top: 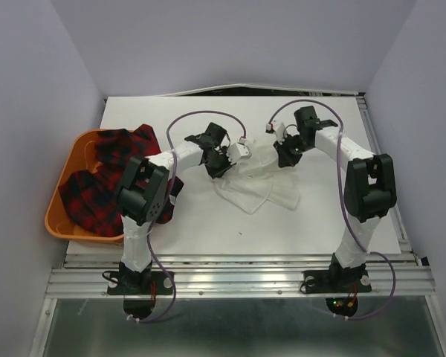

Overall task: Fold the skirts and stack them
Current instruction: Fold the skirt

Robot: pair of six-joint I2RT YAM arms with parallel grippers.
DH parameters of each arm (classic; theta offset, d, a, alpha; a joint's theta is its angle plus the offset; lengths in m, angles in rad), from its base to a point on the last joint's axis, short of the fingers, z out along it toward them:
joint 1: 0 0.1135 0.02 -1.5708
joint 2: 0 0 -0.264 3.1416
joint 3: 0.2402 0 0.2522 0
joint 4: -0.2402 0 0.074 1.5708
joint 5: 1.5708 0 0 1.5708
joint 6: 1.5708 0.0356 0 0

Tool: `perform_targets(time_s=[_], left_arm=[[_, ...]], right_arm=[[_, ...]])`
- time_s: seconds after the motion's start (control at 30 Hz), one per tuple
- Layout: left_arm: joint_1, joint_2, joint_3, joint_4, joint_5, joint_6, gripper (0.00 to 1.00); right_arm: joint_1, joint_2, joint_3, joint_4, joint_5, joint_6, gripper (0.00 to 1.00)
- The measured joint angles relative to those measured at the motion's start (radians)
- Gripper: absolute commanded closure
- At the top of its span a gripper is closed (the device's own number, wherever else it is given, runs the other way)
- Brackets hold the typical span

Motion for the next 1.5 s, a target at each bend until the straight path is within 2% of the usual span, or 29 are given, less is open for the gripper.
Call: perform_targets(time_s=[0.13,0.23,0.37,0.5,0.67,0.83,1.03,1.07,1.17,1.23,1.37,1.4,1.5], left_arm=[[0.010,0.019,0.024,-0.016,0.011,-0.064,1.00],[0.020,0.031,0.041,-0.026,0.028,-0.106,1.00],[0.026,0.046,0.062,-0.036,0.043,-0.151,1.00],[0.022,0.055,0.073,-0.040,0.055,-0.179,1.00],[0.022,0.057,0.078,-0.045,0.060,-0.192,1.00],[0.029,0.057,0.078,-0.051,0.079,-0.173,1.00],[0.044,0.026,0.051,-0.093,0.084,-0.115,0.80],[0.046,0.019,0.045,-0.101,0.084,-0.108,0.71],[0.048,-0.005,0.032,-0.134,0.082,-0.084,0.59],[0.049,-0.016,0.032,-0.154,0.081,-0.065,0.47],[0.056,-0.038,0.046,-0.219,0.080,-0.032,0.46],[0.059,-0.042,0.056,-0.238,0.084,-0.025,0.46],[0.063,-0.060,0.087,-0.282,0.108,-0.014,0.46]], right_arm=[[0.008,-0.039,0.019,-0.123,-0.011,-0.012,0.99],[0.023,-0.076,-0.026,-0.179,-0.023,-0.013,0.99],[0.046,-0.114,-0.169,-0.188,-0.051,0.003,0.99],[0.066,-0.069,-0.290,-0.132,-0.089,0.072,0.99],[0.053,0.000,-0.294,-0.085,-0.156,0.217,0.99],[0.051,0.023,-0.275,-0.087,-0.151,0.276,0.99],[0.055,0.010,-0.269,-0.094,-0.119,0.243,0.99],[0.056,0.003,-0.269,-0.088,-0.107,0.221,0.99],[0.059,-0.013,-0.269,-0.075,-0.074,0.186,0.99],[0.063,-0.024,-0.269,-0.071,-0.047,0.161,0.97],[0.066,-0.041,-0.269,-0.071,0.004,0.122,0.85],[0.066,-0.048,-0.269,-0.070,0.024,0.113,0.77],[0.066,-0.062,-0.264,-0.072,0.076,0.086,0.63]])
